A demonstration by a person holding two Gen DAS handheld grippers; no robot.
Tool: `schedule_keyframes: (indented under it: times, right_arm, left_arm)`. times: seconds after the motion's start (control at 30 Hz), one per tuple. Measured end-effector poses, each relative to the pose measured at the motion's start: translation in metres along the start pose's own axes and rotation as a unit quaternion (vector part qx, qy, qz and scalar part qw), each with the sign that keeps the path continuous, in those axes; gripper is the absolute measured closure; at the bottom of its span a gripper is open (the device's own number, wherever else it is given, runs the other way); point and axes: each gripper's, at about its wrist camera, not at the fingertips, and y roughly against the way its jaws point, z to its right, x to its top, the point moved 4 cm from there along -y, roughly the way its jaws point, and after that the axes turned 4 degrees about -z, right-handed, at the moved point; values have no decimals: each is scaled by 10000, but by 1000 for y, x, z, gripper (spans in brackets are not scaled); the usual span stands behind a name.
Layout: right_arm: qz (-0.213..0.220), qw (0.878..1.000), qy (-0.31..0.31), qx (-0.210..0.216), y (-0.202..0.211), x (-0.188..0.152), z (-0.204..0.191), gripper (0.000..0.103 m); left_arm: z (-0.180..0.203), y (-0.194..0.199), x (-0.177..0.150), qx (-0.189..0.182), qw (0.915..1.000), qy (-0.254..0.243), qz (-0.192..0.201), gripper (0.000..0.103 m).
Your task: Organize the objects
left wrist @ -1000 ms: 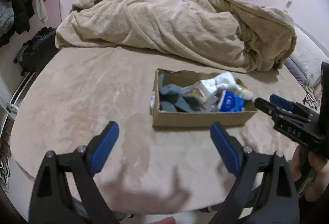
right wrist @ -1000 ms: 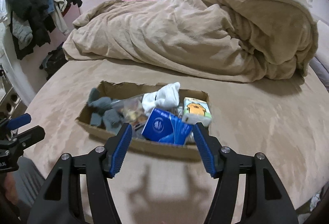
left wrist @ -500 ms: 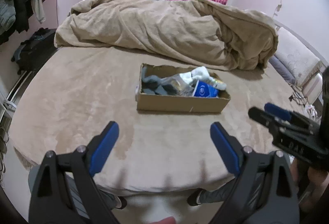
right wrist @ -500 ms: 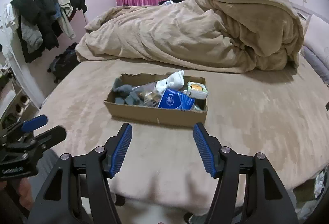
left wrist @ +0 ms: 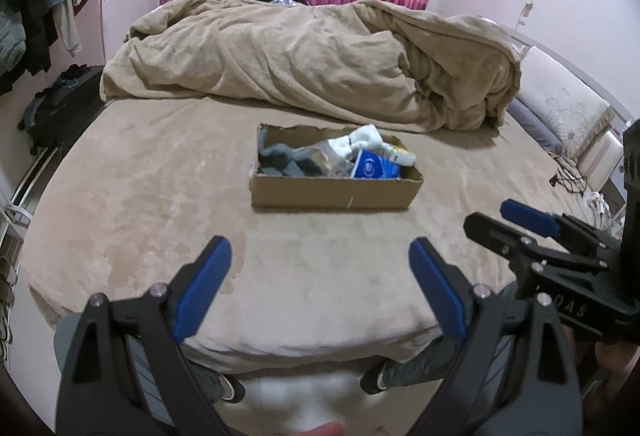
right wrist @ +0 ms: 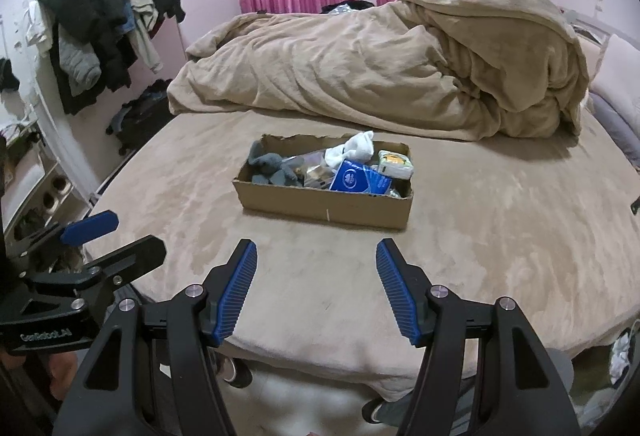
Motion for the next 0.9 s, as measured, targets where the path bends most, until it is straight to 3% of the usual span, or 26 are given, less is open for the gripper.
schedule_keyframes:
  times: [0.9]
  right_arm:
    - [-61,9994,-340,-65,-10,0,24,38]
  left_arm:
    - [-5,-9,1,139,9999,48,-35,11]
